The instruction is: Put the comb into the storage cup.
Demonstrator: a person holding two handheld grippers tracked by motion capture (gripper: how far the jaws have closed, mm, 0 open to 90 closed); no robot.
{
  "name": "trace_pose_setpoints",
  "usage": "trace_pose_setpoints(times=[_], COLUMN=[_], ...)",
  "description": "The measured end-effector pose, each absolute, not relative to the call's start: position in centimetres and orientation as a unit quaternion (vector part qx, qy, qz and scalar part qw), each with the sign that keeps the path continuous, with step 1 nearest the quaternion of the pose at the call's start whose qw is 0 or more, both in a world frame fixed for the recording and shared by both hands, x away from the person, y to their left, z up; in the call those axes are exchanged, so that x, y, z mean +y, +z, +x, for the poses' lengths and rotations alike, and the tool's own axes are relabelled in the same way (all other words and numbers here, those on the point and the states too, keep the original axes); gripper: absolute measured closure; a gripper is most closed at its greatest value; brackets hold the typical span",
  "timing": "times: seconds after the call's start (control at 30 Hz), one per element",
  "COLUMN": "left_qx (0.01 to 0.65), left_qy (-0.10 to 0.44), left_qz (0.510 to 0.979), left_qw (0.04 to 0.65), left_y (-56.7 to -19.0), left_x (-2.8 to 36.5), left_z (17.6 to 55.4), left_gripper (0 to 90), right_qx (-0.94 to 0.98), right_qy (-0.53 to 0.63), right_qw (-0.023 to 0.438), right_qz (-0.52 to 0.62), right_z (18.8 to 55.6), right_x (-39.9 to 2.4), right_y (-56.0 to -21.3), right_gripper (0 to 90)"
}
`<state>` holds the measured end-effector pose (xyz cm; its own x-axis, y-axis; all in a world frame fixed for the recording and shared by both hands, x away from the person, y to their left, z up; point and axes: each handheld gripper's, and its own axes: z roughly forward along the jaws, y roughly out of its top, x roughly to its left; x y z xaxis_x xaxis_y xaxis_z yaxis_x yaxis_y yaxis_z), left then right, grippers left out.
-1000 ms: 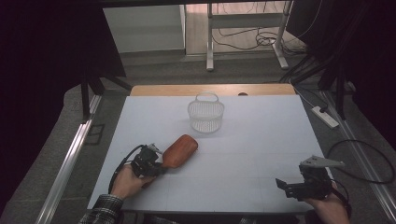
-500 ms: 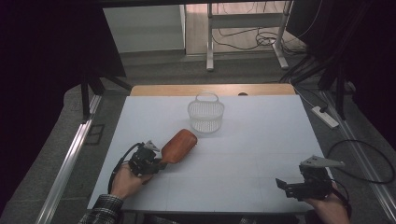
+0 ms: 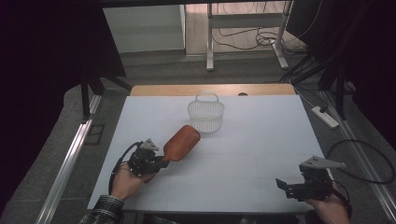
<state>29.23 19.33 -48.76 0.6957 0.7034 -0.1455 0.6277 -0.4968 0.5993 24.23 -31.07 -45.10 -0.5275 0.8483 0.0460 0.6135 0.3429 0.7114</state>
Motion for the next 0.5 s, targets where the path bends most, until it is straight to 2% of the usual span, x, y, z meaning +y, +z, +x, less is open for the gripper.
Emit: trace_pose_setpoints(times=[0.5], left_qx=[0.373], left_qy=[0.060], left_qz=[0.850], left_qw=[0.366], left_y=[-47.5], left_x=[19.3], left_z=[28.6], left_gripper=[71.2], right_qx=[0.803], right_qy=[0.362], right_qw=[0.168], right_qz=[0.443], right_z=[24.1], right_x=[-31.1], right_y=[-44.9], right_gripper=[0.0])
